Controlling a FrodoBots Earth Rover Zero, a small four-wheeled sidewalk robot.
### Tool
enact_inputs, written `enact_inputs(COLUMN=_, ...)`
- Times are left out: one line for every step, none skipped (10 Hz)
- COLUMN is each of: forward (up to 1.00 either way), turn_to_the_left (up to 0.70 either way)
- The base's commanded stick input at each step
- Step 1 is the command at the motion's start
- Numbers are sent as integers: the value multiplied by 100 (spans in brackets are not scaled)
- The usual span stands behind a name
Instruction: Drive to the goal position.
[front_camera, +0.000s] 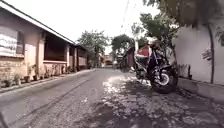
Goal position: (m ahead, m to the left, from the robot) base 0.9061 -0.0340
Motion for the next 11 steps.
enact_inputs(forward=85, turn_to_the_left=0)
enact_inputs(forward=85, turn_to_the_left=0)
enact_inputs(forward=85, turn_to_the_left=0)
enact_inputs(forward=85, turn_to_the_left=0)
enact_inputs(forward=85, turn_to_the_left=0)
enact_inputs(forward=85, turn_to_the_left=0)
enact_inputs(forward=85, turn_to_the_left=0)
enact_inputs(forward=85, turn_to_the_left=0)
enact_inputs(forward=85, turn_to_the_left=20)
enact_inputs(forward=85, turn_to_the_left=30)
enact_inputs(forward=85, turn_to_the_left=17)
